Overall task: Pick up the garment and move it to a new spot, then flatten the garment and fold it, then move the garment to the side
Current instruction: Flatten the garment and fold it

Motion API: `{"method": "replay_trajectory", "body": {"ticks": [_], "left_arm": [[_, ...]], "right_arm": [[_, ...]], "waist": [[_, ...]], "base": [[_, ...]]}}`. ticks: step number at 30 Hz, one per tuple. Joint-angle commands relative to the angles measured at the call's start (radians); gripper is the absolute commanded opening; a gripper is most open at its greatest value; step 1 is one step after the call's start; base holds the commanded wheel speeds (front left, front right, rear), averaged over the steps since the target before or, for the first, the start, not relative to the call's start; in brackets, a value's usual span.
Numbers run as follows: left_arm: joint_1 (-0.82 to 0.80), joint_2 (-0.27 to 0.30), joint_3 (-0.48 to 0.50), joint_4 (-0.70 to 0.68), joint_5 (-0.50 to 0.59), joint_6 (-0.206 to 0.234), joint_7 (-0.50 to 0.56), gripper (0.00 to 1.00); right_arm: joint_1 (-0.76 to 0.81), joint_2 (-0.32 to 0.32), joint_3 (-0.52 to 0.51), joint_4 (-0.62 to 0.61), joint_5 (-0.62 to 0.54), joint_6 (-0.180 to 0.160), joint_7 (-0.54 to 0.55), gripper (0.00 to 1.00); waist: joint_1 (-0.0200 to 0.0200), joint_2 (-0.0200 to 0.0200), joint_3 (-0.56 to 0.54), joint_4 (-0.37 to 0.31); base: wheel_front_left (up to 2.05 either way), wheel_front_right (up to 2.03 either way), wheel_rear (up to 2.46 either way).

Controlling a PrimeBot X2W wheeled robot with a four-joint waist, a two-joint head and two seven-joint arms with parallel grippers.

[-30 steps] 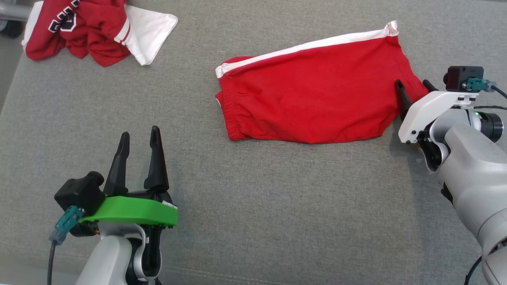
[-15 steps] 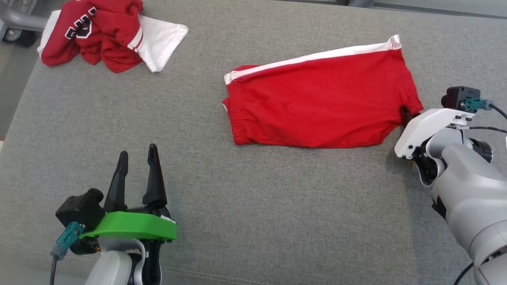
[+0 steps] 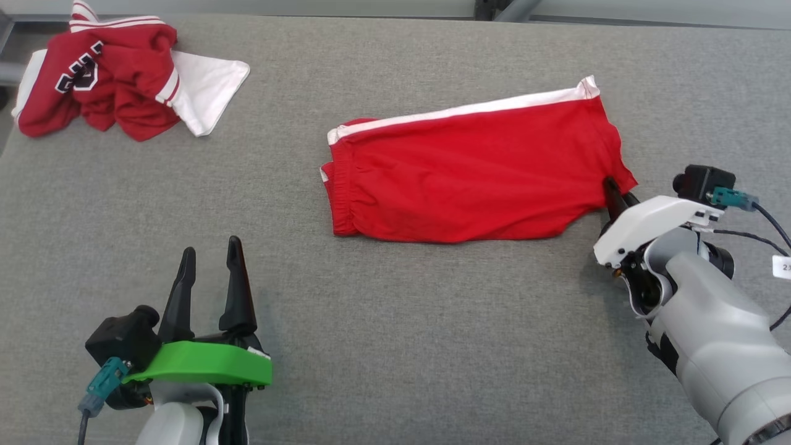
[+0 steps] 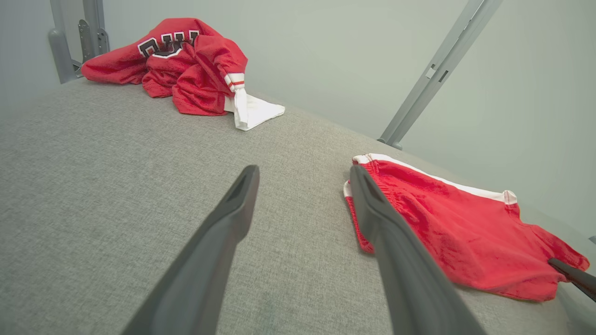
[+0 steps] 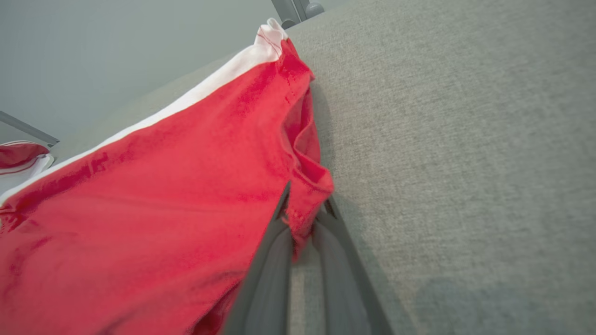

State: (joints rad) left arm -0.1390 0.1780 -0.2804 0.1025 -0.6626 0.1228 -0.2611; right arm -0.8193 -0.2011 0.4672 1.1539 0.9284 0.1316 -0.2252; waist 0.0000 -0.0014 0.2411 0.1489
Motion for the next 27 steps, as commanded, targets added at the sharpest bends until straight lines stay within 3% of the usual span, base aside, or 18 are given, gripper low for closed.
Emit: {"method": "replay_trajectory", "body": {"ticks": [1,13,27], "left_arm": [[0.015,0.007,-0.003,-0.005,0.019,-0.002,-0.003,1.0],[0.03,-0.003,-0.043,-0.009,0.036,0.001,0.001,1.0],[0.001,-0.015,-0.058,0.027,0.079,-0.007,-0.003,1.0]], "right_arm": [[0.042,-0.019,-0.005,-0.023,0.019,-0.002,-0.014,0.0],[0.268,-0.11,-0.096,-0.21,0.074,-0.002,-0.04,0.0],[0.312,-0.083,-0.243,-0.308,-0.037,-0.002,-0.04,0.0]], "waist": [[0.0,0.0014,-0.025,-0.039],[0.0,0.0014,-0.056,-0.145],[0.0,0.0014,-0.06,-0.15]], "base": [[0.0,0.0,0.0],[0.0,0.0,0.0],[0.0,0.0,0.0]]}}
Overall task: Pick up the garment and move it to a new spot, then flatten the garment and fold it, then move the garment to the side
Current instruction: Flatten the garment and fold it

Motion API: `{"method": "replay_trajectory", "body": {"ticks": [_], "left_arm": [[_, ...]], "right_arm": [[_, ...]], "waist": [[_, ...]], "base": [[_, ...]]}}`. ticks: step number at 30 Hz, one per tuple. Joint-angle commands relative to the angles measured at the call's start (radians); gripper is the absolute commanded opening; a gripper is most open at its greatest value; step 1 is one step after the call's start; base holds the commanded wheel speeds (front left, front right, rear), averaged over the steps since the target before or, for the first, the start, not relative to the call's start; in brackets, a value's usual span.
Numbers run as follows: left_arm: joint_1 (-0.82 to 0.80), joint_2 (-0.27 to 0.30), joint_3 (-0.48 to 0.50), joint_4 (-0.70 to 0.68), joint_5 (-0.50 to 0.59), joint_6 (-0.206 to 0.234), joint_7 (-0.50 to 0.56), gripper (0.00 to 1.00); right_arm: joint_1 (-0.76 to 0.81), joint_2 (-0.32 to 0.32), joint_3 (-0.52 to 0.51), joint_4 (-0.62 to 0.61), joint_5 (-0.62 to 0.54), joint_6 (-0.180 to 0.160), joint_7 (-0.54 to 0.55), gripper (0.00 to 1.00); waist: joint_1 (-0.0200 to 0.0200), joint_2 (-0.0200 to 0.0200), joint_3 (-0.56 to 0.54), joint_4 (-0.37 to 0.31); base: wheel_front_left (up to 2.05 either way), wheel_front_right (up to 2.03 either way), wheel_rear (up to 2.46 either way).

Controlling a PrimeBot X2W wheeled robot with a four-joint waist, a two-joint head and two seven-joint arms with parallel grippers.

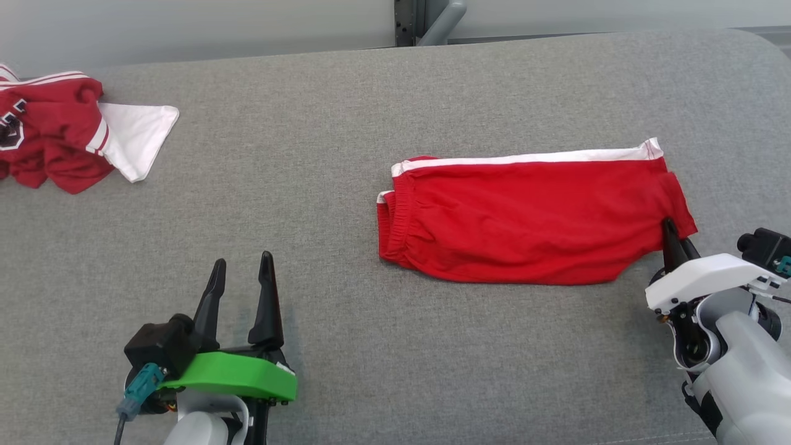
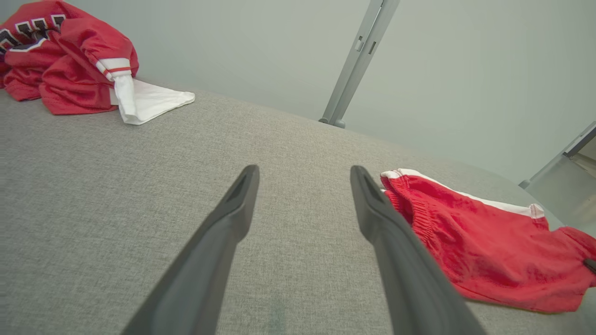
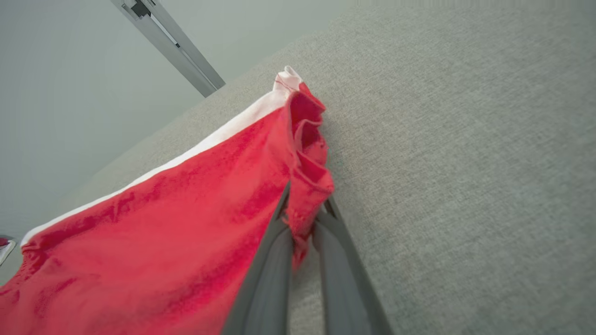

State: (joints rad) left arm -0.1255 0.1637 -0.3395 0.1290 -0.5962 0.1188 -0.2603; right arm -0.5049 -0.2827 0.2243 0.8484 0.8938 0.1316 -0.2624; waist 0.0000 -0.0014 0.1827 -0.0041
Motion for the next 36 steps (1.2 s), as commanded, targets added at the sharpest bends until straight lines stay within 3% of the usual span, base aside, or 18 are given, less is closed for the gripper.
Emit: {"method": "replay_trajectory", "body": {"ticks": [1,8,22,36], "left_arm": [[-0.012,-0.002,0.002,0.002,0.013,-0.003,-0.004,1.0],[0.001,-0.012,0.011,0.01,0.013,-0.01,-0.005,1.0],[0.02,-0.039,0.024,0.015,0.016,-0.025,-0.005,1.0],[0.036,-0.051,0.033,0.022,0.027,-0.035,-0.006,1.0]], "right_arm": [[-0.008,0.001,-0.007,-0.009,-0.013,-0.002,-0.003,0.0],[-0.06,0.043,0.011,-0.052,-0.081,-0.002,0.003,0.0],[-0.105,0.18,0.185,-0.103,-0.169,-0.002,0.076,0.0],[-0.091,0.224,0.345,-0.065,-0.203,-0.001,0.081,0.0]], "waist": [[0.0,0.0014,-0.004,0.007],[0.0,0.0014,-0.024,0.042],[0.0,0.0014,-0.044,0.111],[0.0,0.0014,-0.052,0.128]], "base": [[0.0,0.0,0.0],[0.0,0.0,0.0],[0.0,0.0,0.0],[0.0,0.0,0.0]]}}
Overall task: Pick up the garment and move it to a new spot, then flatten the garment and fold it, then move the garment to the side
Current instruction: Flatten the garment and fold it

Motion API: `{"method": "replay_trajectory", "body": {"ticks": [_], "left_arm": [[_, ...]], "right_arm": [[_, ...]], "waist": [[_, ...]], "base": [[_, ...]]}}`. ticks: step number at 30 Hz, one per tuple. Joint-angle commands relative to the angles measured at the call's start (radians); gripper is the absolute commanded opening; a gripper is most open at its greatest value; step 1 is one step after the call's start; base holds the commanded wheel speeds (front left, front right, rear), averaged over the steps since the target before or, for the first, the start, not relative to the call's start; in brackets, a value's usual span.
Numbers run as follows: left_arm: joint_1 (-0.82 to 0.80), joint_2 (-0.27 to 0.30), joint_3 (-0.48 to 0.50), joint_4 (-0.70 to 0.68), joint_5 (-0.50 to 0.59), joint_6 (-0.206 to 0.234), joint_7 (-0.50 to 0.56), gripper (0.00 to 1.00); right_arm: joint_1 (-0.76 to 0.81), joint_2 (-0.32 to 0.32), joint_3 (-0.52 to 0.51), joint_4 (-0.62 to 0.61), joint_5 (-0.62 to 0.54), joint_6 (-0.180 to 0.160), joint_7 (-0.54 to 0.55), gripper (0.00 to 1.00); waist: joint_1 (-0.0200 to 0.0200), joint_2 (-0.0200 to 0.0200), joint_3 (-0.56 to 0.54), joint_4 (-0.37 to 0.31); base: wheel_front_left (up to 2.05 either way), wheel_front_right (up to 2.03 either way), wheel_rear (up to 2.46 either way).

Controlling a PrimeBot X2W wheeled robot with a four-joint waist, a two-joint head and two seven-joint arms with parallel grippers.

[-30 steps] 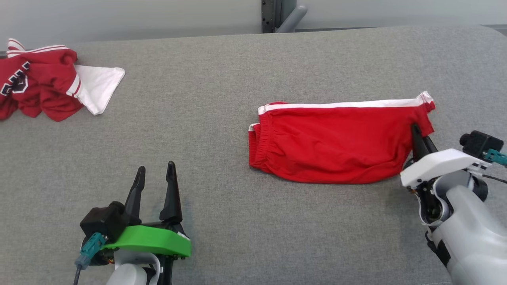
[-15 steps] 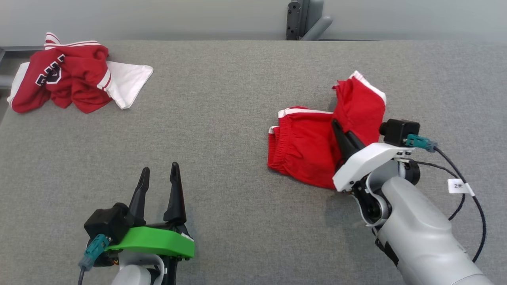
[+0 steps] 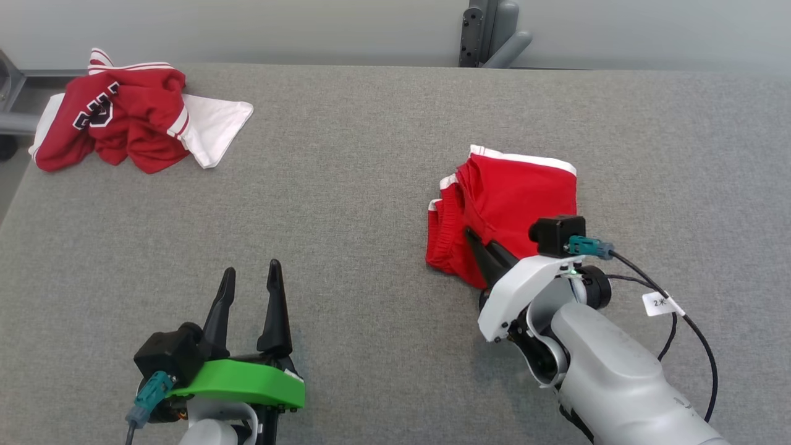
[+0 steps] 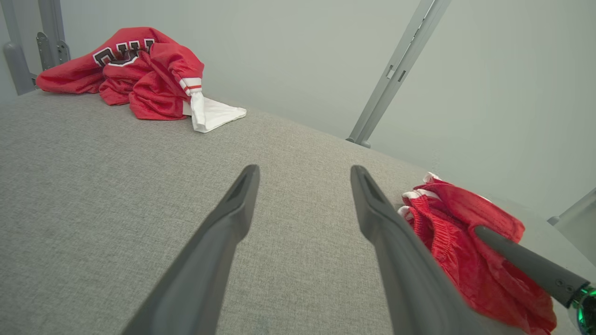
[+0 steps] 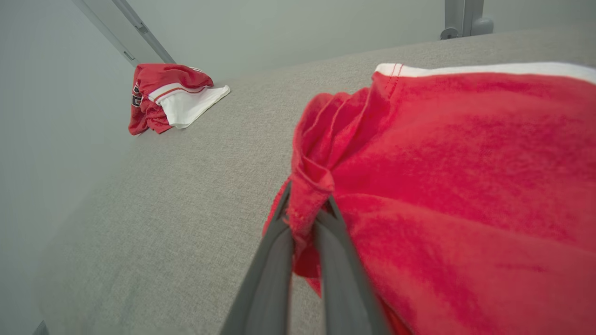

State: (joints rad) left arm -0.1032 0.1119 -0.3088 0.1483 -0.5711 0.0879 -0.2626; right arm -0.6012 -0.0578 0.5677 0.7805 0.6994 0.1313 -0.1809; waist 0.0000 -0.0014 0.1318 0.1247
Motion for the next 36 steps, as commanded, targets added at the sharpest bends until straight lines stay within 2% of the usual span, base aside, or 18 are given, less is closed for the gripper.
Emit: {"method": "replay_trajectory", "body": {"ticks": [1,8,9,11,12,13,18,26,30,36], "left_arm": [[0.015,0.0,0.003,0.003,0.002,-0.005,-0.003,1.0],[0.019,-0.005,0.002,0.01,0.003,-0.01,-0.003,1.0],[0.018,-0.005,0.002,0.011,0.003,-0.01,-0.003,1.0],[0.019,-0.007,0.002,0.01,0.004,-0.007,-0.003,1.0],[0.021,-0.007,0.003,0.01,0.004,-0.006,-0.003,1.0],[0.022,-0.007,0.005,0.01,0.003,-0.006,-0.003,1.0],[0.026,-0.007,0.014,0.008,0.002,-0.004,-0.003,1.0],[0.025,-0.009,0.021,0.006,0.007,-0.007,-0.003,1.0],[0.023,-0.007,0.025,0.004,0.009,-0.007,-0.002,1.0],[0.018,-0.01,0.021,0.005,0.011,-0.011,-0.002,1.0]], "right_arm": [[0.003,0.0,0.014,0.009,-0.015,-0.001,-0.002,0.0],[-0.026,0.005,0.083,0.063,-0.064,-0.001,-0.02,0.0],[-0.027,0.006,0.088,0.07,-0.07,-0.001,-0.026,0.03],[-0.028,0.007,0.097,0.081,-0.078,-0.001,-0.036,0.44],[-0.029,0.006,0.1,0.084,-0.082,-0.001,-0.043,0.6],[-0.03,0.006,0.101,0.084,-0.088,-0.001,-0.048,1.0],[-0.015,0.007,0.105,0.065,-0.111,-0.001,-0.071,1.0],[0.037,0.006,0.126,-0.041,-0.117,-0.001,-0.081,1.0],[0.048,0.006,0.058,-0.088,-0.146,-0.001,-0.085,1.0],[0.082,-0.012,-0.132,-0.142,-0.246,-0.001,-0.084,0.98]], "waist": [[0.0,0.0014,-0.002,-0.001],[0.0,0.0014,-0.006,0.0],[0.0,0.0014,-0.007,0.0],[0.0,0.0014,-0.007,0.0],[0.0,0.0014,-0.007,-0.001],[0.0,0.0014,-0.007,-0.002],[0.0,0.0014,-0.008,-0.013],[0.0,0.0014,-0.005,-0.04],[0.0,0.0014,-0.004,-0.05],[0.0,0.0014,0.0,-0.045]], "base": [[0.0,0.0,0.0],[0.0,0.0,0.0],[0.0,0.0,0.0],[0.0,0.0,0.0],[0.0,0.0,0.0],[0.0,0.0,0.0],[0.0,0.0,0.0],[0.0,0.0,0.0],[0.0,0.0,0.0],[0.0,0.0,0.0]]}}
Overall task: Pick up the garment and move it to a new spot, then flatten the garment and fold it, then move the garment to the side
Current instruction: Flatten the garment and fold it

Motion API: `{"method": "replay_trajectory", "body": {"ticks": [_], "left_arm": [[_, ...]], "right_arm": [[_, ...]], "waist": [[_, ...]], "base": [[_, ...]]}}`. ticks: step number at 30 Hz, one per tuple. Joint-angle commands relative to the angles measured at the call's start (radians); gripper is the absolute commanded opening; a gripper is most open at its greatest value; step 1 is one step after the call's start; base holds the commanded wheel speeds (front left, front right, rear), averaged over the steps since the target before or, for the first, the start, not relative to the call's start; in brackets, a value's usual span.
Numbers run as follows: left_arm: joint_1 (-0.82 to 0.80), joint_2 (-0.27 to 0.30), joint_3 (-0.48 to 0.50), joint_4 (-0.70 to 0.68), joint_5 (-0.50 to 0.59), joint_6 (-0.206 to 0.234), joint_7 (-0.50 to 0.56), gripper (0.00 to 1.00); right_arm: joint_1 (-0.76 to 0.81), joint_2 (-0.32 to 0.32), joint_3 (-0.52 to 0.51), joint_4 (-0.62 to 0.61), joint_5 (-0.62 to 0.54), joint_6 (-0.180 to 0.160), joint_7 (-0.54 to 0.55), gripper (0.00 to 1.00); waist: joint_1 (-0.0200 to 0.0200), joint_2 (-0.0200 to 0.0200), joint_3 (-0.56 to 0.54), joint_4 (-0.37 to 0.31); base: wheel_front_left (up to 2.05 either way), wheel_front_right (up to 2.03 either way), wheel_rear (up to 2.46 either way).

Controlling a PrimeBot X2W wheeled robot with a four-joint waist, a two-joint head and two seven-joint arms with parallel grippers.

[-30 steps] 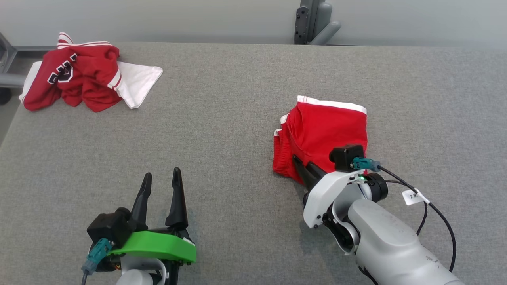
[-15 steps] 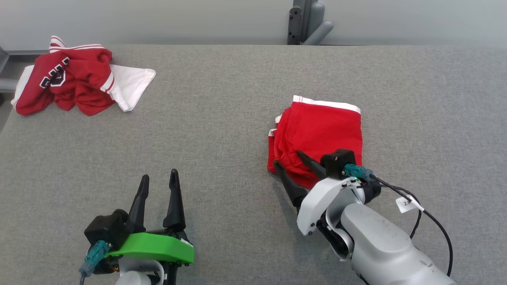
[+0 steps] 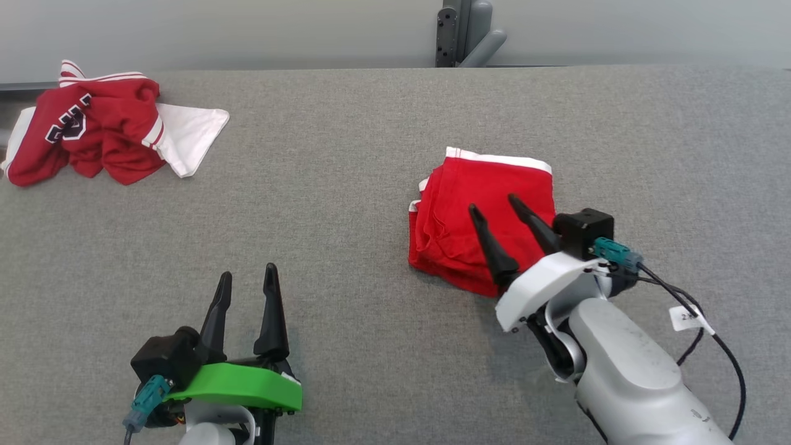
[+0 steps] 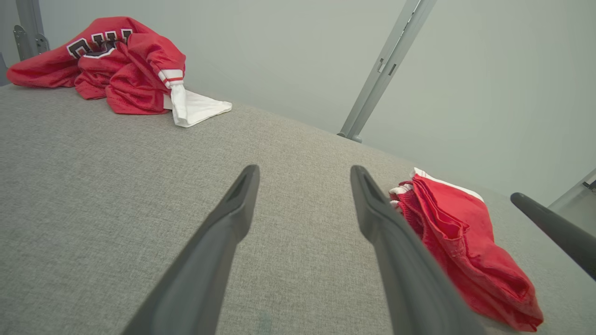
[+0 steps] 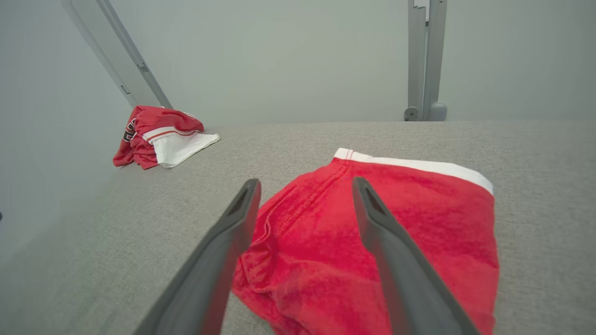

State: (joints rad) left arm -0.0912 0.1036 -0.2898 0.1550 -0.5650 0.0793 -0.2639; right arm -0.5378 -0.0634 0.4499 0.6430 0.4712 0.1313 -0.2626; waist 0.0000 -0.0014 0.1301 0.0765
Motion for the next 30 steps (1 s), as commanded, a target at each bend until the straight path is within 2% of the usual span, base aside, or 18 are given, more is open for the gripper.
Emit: {"method": "replay_trajectory", "body": {"ticks": [1,4,5,10,18,30], "left_arm": [[0.004,-0.002,0.001,-0.001,0.005,-0.004,-0.001,1.0],[-0.004,-0.002,0.0,-0.002,0.007,-0.007,-0.001,1.0],[-0.007,-0.003,-0.001,-0.001,0.008,-0.008,-0.001,1.0],[-0.022,-0.007,-0.001,0.0,0.012,-0.01,-0.001,1.0],[-0.031,-0.012,0.005,0.005,0.015,-0.012,-0.001,1.0],[-0.032,-0.02,0.009,0.004,0.022,-0.016,-0.001,1.0]], "right_arm": [[0.022,-0.007,-0.04,-0.009,-0.041,-0.001,-0.002,0.51],[0.037,-0.005,-0.097,0.001,-0.09,-0.001,-0.002,0.02],[0.039,-0.005,-0.109,0.01,-0.1,-0.001,-0.002,0.0],[0.019,0.0,-0.132,0.067,-0.144,-0.001,-0.002,0.0],[-0.006,0.008,-0.105,0.149,-0.157,-0.001,-0.003,0.0],[-0.033,0.011,0.06,0.208,-0.081,-0.001,-0.002,0.0]], "waist": [[0.0,0.0014,0.004,0.006],[0.0,0.0014,0.013,0.022],[0.0,0.0014,0.017,0.028],[0.0,0.0014,0.036,0.069],[0.0,0.0014,0.053,0.13],[0.0,0.0014,0.059,0.185]], "base": [[0.0,0.0,0.0],[0.0,0.0,0.0],[0.0,0.0,0.0],[0.0,0.0,0.0],[0.0,0.0,0.0],[0.0,0.0,0.0]]}}
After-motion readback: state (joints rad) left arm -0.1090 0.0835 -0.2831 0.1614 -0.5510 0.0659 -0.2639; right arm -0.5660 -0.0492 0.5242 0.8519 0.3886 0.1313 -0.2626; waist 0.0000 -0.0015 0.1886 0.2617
